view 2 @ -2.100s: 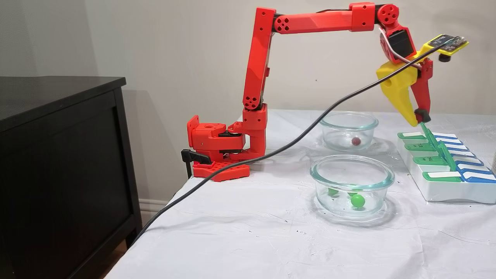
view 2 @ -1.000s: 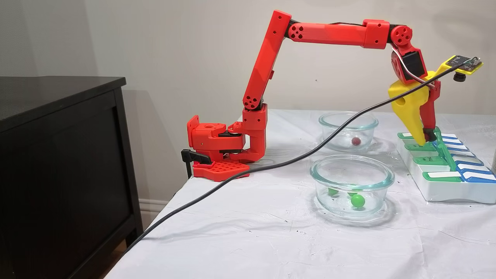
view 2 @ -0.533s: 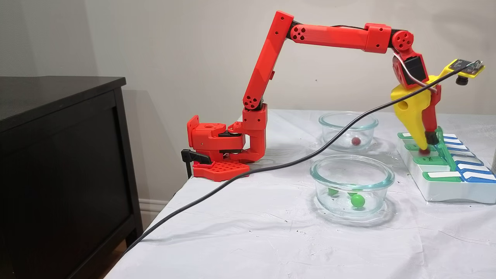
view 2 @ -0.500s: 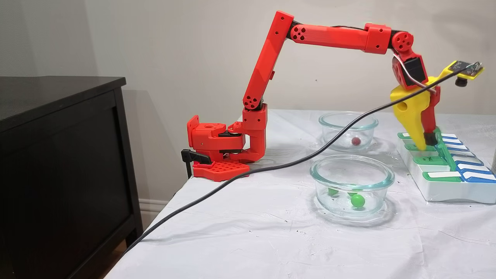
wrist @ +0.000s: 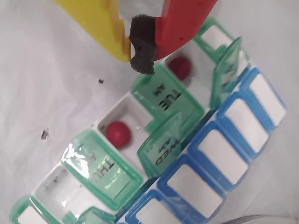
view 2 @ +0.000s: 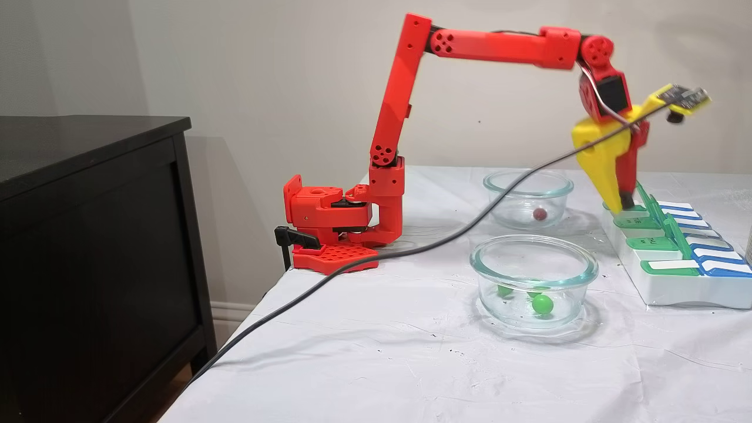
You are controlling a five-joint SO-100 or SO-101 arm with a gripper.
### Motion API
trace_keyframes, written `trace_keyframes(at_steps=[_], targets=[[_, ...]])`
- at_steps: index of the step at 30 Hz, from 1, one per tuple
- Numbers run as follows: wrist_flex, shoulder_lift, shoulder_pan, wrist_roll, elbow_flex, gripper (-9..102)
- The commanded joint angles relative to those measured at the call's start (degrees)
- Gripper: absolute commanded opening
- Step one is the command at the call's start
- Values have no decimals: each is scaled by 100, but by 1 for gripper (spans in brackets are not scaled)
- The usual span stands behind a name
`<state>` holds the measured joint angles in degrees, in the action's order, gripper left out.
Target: Sort medicines into box.
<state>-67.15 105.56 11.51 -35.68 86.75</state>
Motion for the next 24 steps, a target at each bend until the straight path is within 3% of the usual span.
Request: trace_keyframes(at_steps=[1,9,14,24], targets=[[-387,1573,598,554,167,0],[-562,1784,1626,545,1204,1],[-510,1723,2021,527,1846,14],[158,1318,2101,167,2408,21]])
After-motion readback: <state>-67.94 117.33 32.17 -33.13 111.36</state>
